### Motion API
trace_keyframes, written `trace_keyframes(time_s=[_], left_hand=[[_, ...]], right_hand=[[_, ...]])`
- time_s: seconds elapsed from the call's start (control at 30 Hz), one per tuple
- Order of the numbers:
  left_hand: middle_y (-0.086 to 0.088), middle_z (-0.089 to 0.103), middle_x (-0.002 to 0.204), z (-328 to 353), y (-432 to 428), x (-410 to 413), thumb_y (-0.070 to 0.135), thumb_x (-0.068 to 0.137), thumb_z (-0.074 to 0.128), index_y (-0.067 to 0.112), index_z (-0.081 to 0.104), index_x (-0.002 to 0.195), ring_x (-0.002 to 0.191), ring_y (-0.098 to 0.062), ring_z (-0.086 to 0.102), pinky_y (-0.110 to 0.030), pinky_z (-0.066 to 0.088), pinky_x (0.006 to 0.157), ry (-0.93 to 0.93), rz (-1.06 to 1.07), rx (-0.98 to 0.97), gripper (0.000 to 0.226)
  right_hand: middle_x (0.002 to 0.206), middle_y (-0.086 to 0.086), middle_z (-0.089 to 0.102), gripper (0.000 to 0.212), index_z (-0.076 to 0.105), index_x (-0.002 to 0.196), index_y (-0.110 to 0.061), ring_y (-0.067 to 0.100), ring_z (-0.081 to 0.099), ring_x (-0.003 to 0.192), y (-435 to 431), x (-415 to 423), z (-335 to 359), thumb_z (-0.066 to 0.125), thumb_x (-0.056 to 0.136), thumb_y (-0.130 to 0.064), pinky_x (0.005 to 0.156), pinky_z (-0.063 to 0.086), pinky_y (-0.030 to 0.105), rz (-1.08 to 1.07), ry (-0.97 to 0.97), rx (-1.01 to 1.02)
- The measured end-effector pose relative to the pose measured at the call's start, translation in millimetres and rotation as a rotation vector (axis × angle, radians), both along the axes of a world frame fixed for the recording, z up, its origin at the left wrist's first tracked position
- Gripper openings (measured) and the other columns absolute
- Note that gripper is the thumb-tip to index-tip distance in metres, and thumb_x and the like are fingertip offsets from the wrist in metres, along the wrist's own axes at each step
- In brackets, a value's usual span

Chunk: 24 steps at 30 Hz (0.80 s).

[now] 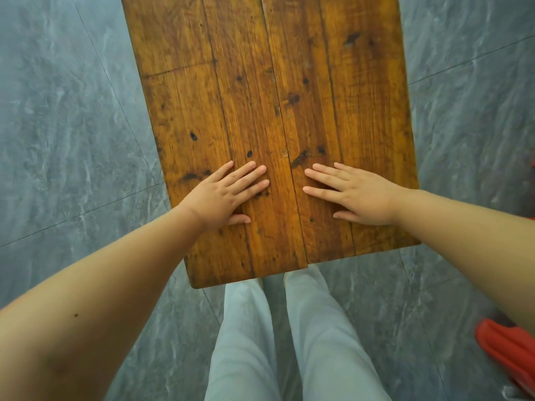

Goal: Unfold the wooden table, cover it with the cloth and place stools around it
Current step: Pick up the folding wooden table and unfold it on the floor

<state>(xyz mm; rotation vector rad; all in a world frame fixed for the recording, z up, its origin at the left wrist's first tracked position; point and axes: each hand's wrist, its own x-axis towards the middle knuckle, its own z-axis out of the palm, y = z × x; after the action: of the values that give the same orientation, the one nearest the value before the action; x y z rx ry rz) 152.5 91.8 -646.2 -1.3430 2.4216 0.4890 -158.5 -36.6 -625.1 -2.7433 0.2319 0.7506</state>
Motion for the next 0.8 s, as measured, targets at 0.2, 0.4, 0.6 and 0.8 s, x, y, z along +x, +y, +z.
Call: trace_keyframes(time_s=[0.2, 0.4, 0.6, 0.8], left_hand=[[-0.004, -0.02, 0.156, 6.3, 10.3, -7.7, 0.066, 0.088, 0.031, 0.025, -0.02, 0.147, 0.143, -0.025, -0.019, -0.048, -0.002, 0.117, -0.042, 0.13, -0.013, 0.088], [-0.001, -0.025, 0.155, 17.5, 46.4, -16.4, 0.078, 0.071, 0.047, 0.03, -0.019, 0.147, 0.142, -0.022, -0.022, -0.051, -0.006, 0.111, 0.126, 1.219, 0.013, 0.111], [-0.004, -0.02, 0.157, 12.6, 64.6, -29.1, 0.079, 0.06, 0.06, 0.027, -0.018, 0.147, 0.145, -0.028, -0.011, -0.059, 0.011, 0.113, 0.158, 1.627, 0.124, 0.128], [-0.004, 0.003, 0.158, 11.5, 64.5, -30.7, 0.072, 0.058, 0.07, 0.033, -0.016, 0.146, 0.143, -0.031, 0.011, -0.06, 0.023, 0.108, 0.312, 1.75, 0.107, 0.129]], right_hand=[[0.161, 0.007, -0.008, 0.084, -0.001, 0.153, -0.026, 0.024, -0.01, 0.147, 3.7, 1.9, 7.8, 0.052, 0.091, -0.047, 0.118, 0.003, 0.044, -0.047, 0.021, -0.056], [0.161, 0.008, -0.013, 0.12, -0.007, 0.152, -0.027, 0.029, -0.012, 0.147, 12.2, 5.1, 11.8, 0.068, 0.067, -0.066, 0.115, 0.002, 0.053, -1.089, 0.023, -0.121], [0.159, 0.01, -0.021, 0.139, -0.018, 0.149, -0.027, 0.033, -0.015, 0.146, 8.4, -2.6, 4.1, 0.075, 0.056, -0.069, 0.115, 0.007, 0.061, -1.329, 0.151, -0.055], [0.158, 0.013, -0.023, 0.144, -0.023, 0.148, -0.026, 0.038, -0.016, 0.145, 10.4, -6.5, 6.4, 0.076, 0.053, -0.07, 0.112, 0.007, 0.064, -1.464, 0.173, -0.063]])
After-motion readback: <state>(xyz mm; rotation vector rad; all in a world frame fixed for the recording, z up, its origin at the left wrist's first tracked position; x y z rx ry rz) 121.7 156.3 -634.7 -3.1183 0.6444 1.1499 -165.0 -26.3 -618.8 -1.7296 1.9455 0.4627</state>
